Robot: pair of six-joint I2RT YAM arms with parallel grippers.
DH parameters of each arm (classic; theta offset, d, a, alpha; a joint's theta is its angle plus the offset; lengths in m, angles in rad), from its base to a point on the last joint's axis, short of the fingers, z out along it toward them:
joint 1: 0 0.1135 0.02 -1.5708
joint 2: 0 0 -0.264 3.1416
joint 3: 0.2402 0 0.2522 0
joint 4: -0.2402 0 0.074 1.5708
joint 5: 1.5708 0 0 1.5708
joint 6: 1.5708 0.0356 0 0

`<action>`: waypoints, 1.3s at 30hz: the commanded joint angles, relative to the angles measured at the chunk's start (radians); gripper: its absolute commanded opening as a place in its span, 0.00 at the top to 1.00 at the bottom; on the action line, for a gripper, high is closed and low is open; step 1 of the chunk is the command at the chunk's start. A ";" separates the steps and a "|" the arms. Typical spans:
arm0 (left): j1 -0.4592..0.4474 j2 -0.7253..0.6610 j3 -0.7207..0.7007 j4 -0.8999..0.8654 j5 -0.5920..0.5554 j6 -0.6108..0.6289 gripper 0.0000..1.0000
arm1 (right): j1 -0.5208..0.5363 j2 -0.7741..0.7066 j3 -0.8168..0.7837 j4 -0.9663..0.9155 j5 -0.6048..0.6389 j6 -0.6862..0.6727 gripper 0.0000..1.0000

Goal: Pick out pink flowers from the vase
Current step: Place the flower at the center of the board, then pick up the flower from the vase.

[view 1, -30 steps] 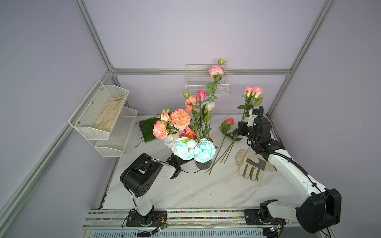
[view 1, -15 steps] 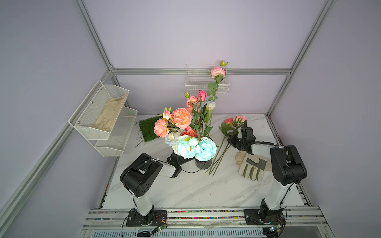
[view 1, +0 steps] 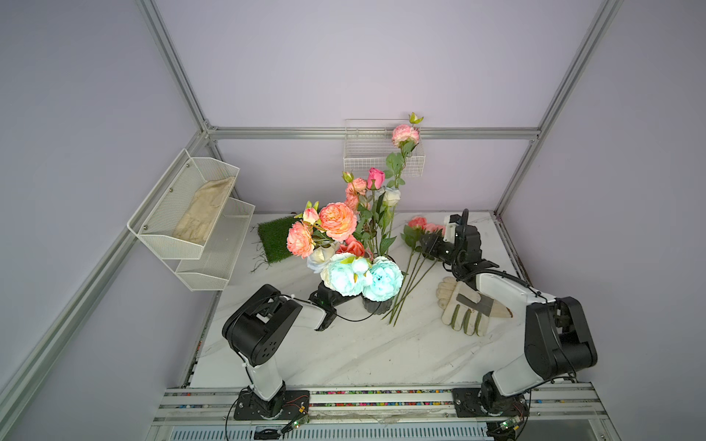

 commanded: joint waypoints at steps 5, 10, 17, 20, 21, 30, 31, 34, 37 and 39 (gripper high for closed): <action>-0.018 0.027 -0.032 -0.200 0.019 -0.041 1.00 | 0.137 -0.083 -0.021 0.105 -0.311 -0.121 0.57; -0.018 0.023 -0.031 -0.206 0.020 -0.038 1.00 | 0.196 -0.044 0.032 0.068 -0.310 -0.147 0.60; -0.018 0.014 -0.034 -0.218 0.019 -0.038 1.00 | 0.198 0.011 0.040 0.099 -0.281 -0.142 0.71; -0.018 0.010 -0.034 -0.224 0.017 -0.038 1.00 | 0.199 0.040 0.050 0.116 -0.280 -0.132 0.82; -0.018 0.009 -0.034 -0.226 0.017 -0.038 1.00 | 0.201 0.042 0.052 0.124 -0.280 -0.130 0.85; -0.019 0.006 -0.036 -0.230 0.011 -0.038 1.00 | 0.198 -0.062 0.003 0.114 -0.113 -0.129 0.96; -0.019 0.007 -0.035 -0.230 0.011 -0.038 1.00 | 0.199 -0.079 -0.005 0.111 -0.082 -0.127 0.96; -0.020 0.009 -0.033 -0.229 0.011 -0.038 1.00 | 0.190 -0.151 -0.026 0.092 0.049 -0.122 0.97; -0.018 0.010 -0.033 -0.229 0.011 -0.011 1.00 | 0.168 -0.212 -0.038 0.037 0.242 -0.097 0.97; -0.018 0.011 -0.035 -0.228 0.012 -0.010 1.00 | 0.145 -0.240 -0.048 -0.014 0.381 -0.046 0.98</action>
